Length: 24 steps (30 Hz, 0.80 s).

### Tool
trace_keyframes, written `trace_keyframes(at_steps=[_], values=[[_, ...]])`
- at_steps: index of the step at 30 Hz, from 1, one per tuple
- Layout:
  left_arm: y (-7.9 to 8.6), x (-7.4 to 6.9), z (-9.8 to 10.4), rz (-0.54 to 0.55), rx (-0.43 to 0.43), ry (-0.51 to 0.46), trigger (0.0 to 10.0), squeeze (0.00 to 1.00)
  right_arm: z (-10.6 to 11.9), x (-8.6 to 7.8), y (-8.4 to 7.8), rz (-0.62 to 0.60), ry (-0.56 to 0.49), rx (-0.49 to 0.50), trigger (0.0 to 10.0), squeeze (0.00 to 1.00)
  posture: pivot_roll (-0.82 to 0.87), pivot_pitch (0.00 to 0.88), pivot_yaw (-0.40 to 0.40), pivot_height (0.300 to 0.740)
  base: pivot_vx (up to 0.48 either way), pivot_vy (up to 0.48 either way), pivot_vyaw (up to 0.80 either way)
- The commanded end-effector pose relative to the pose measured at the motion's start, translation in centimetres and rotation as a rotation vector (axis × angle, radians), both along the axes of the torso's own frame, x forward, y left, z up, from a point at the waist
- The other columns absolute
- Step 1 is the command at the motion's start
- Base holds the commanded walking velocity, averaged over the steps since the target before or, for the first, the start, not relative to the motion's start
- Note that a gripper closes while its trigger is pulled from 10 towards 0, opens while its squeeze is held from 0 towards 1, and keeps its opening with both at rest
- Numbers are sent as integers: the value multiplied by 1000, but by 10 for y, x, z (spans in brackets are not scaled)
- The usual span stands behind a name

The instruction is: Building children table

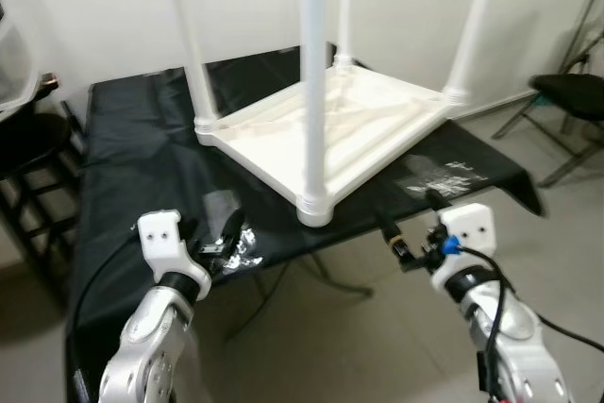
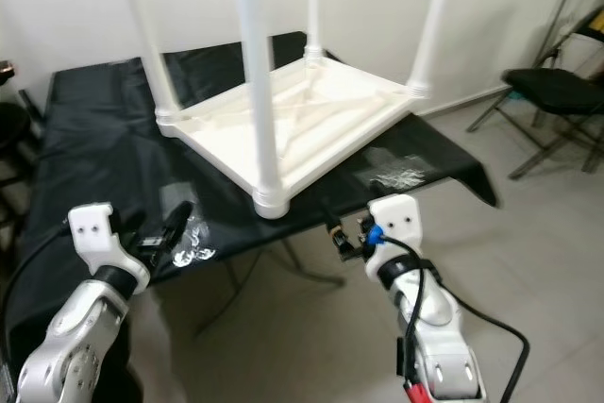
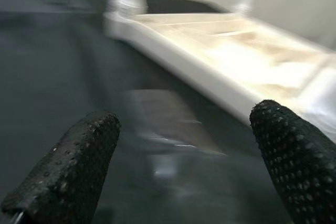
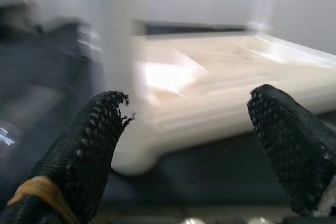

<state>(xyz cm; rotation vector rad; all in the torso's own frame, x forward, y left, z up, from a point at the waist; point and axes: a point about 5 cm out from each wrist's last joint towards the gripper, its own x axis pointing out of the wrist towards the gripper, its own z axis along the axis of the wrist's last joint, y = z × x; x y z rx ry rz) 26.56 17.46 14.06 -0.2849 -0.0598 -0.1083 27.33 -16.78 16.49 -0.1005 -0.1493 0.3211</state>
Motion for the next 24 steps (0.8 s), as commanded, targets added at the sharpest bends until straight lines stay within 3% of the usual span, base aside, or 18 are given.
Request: trace_keyframes(at_steps=[1,7,9,15,20,21,24], values=[[-5,0,2,-17,-7,-5,10000,0,-3,-4,-4,11,10,16,10000,0,-59,67,10,740,281,0,0],[-3,0,2,-2,-22,-5,10000,0,0,-11,1,133,10,2,10000,0,-60,75,13,740,0,0,0],[-3,-1,1,0,-25,5,10000,0,4,-16,4,224,-6,-17,10000,0,-61,81,14,740,0,0,0],[1,-1,0,36,-9,13,10000,0,12,-15,4,257,-27,-42,10000,0,-65,91,18,740,0,0,0],[4,-2,1,65,14,17,10000,0,22,8,-1,188,-29,-78,10000,0,-59,105,12,740,0,0,0],[1,-4,1,52,14,21,10000,0,26,15,-8,160,-37,-84,10000,0,-50,113,6,740,0,0,0],[1,-5,1,44,15,21,10000,0,29,18,-12,150,-41,-75,10000,0,-49,115,5,740,0,0,0]])
